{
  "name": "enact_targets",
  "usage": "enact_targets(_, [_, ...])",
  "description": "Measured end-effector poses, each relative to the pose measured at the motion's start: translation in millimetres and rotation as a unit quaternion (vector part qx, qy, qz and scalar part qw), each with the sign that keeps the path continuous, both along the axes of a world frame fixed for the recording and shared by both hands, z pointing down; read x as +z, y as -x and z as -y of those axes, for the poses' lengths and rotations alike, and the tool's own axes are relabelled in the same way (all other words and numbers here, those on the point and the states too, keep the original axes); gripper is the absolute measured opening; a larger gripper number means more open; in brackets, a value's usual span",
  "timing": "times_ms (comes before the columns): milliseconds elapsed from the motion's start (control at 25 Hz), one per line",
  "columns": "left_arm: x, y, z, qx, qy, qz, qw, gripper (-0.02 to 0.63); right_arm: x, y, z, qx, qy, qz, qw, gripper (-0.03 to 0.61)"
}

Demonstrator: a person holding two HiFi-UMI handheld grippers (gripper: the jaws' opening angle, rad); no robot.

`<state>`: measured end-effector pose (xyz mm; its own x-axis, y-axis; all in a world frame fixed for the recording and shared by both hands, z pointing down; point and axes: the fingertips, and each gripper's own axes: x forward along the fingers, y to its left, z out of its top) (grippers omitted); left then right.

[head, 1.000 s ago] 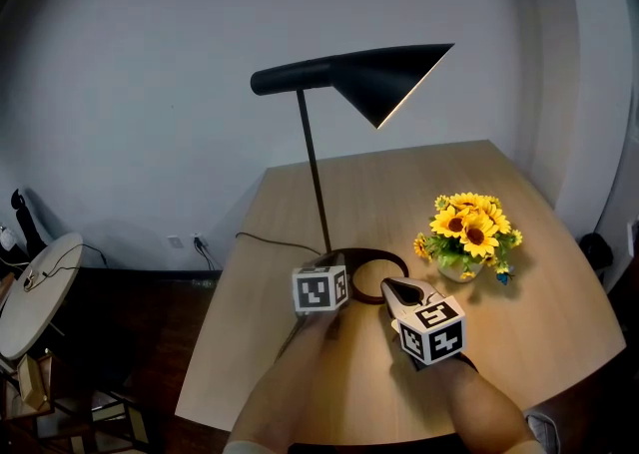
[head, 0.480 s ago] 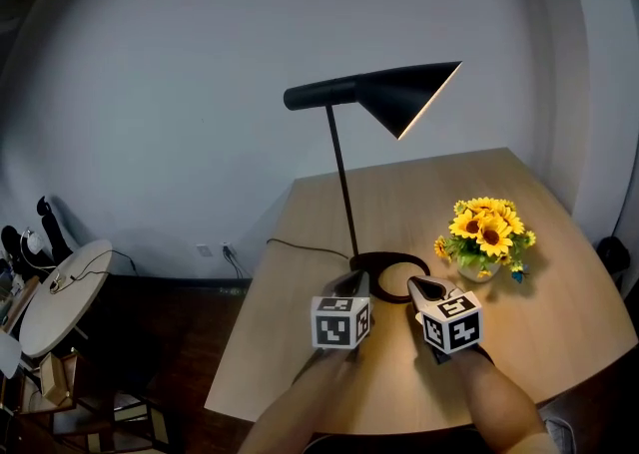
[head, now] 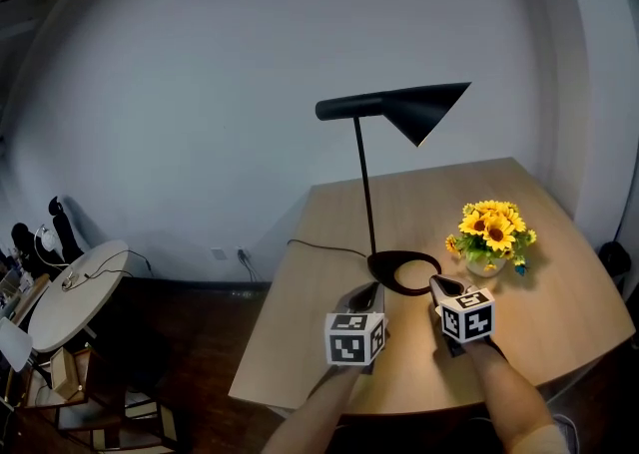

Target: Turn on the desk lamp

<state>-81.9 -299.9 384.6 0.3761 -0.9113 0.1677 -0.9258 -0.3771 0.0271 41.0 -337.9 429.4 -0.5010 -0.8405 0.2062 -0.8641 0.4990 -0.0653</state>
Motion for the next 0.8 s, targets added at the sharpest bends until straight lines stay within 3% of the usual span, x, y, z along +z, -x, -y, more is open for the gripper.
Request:
enact_targets(200, [-5.9, -0.7, -29.1, 0.008, -0.014, -0.009, 0.9998, -0.003, -0.4, -0.4, -27.9, 0.01, 0.013, -0.017, 1.0, 0.0])
enact_targets(520, [-17.1, -9.8, -91.3, 0.028, -0.041, -0.031, 0.9983, -0.003, -64.1, -7.9, -112.5, -0.005, -0.055, 0.011, 0.998, 0.0])
enact_targets(800, [-1.5, -16.3, -146.8, 0.044, -0.036, -0.038, 0.9976, -0.003, -67.8, -2.0, -180.9, -0.016, -0.058, 0.021, 0.998, 0.0])
